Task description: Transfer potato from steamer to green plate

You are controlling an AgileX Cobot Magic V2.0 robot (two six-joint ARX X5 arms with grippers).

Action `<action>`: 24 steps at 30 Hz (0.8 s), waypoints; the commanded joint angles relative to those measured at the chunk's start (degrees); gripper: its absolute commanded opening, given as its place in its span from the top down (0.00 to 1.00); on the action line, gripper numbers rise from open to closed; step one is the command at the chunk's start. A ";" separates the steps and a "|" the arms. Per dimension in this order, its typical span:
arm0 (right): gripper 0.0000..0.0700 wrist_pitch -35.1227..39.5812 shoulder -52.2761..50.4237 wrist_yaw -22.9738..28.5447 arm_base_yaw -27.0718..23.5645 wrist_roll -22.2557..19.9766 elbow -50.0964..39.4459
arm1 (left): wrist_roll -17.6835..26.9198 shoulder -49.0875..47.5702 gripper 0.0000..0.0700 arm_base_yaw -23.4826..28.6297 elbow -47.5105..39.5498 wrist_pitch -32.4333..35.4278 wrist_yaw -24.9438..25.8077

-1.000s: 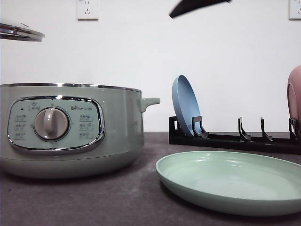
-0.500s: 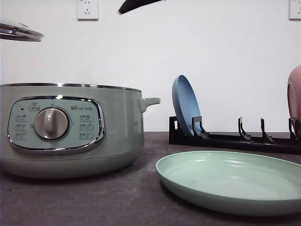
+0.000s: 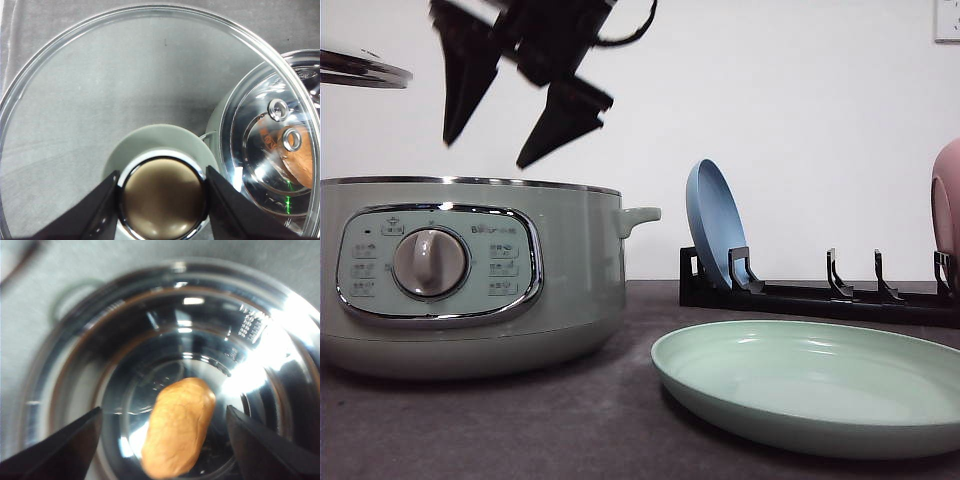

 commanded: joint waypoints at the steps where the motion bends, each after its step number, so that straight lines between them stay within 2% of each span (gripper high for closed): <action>1: 0.29 0.90 1.97 0.89 0.83 -0.46 1.57 | -0.11 -0.35 1.00 0.11 1.62 2.07 -0.18; 24: 0.29 1.11 9.53 4.13 1.78 -0.90 1.57 | -0.15 -0.35 1.00 0.09 1.62 1.97 -0.16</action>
